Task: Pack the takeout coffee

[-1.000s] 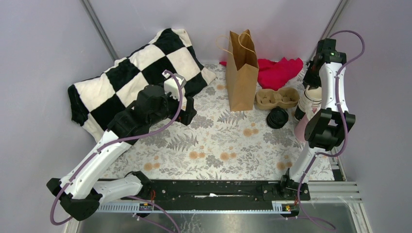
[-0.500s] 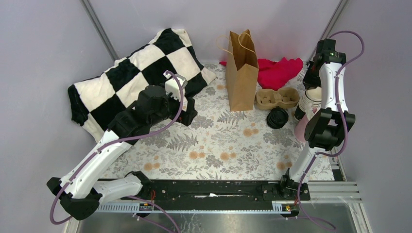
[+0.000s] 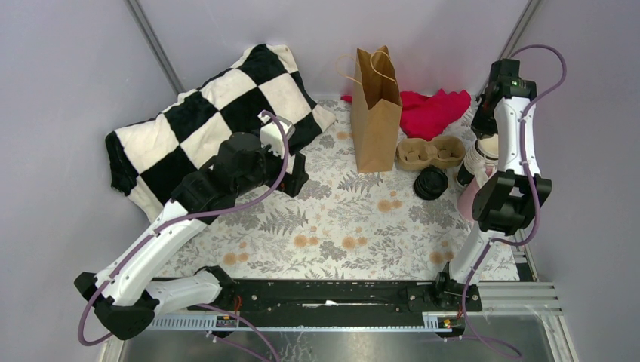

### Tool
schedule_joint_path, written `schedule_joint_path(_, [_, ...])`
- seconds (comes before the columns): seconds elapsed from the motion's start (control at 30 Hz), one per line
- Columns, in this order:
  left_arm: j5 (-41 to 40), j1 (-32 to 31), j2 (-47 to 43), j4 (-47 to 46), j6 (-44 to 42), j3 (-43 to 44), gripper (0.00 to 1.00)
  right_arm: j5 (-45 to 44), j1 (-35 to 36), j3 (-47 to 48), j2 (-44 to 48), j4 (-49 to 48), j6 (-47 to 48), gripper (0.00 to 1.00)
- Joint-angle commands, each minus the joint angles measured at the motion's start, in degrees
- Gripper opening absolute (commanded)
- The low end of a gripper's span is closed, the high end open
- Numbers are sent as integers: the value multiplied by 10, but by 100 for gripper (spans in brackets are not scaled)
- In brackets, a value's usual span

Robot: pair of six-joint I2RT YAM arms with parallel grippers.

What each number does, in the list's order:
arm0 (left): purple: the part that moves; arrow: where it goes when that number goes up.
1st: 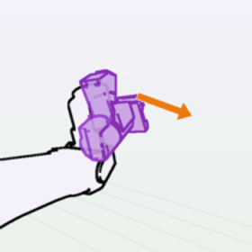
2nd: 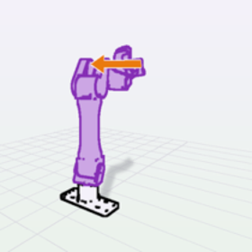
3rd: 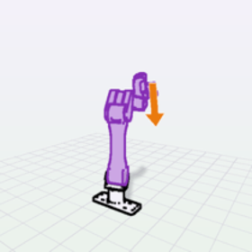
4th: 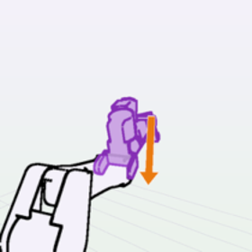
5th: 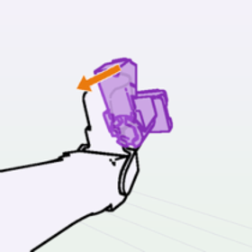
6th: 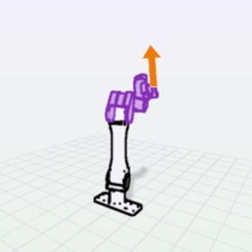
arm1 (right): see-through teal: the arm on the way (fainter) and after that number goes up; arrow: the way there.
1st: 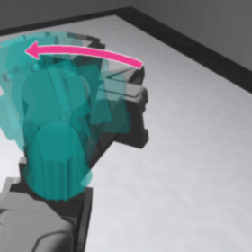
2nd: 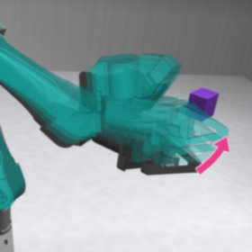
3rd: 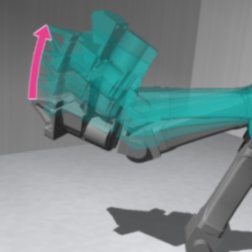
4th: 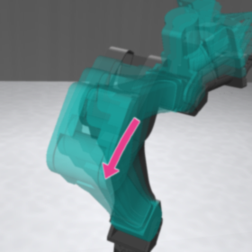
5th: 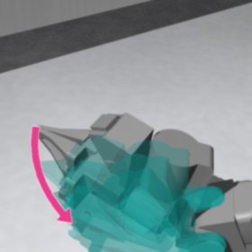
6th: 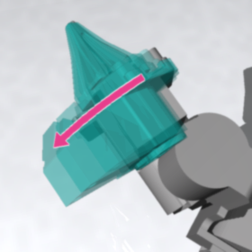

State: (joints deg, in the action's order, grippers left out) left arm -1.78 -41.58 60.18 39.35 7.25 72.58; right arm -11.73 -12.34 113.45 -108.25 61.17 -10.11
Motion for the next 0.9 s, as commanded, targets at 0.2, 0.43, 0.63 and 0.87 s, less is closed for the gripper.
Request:
schedule_joint_path(0.2, [-9, -5, -4, -16, -9, 13, 99, -83, 32, 41, 47, 28, 4, 0])
schedule_joint_path(0.43, [-20, -12, -4, -16, -13, 16, 99, -120, 45, 130, 61, 80, -6, 0])
schedule_joint_path(0.63, [-29, -16, -5, -18, -6, 14, 99, -85, 52, 179, 113, 79, -10, 0])
schedule_joint_path(0.87, [-35, -23, -5, -21, 4, 13, 99, 22, 168, 65, 206, 88, -48, 0])
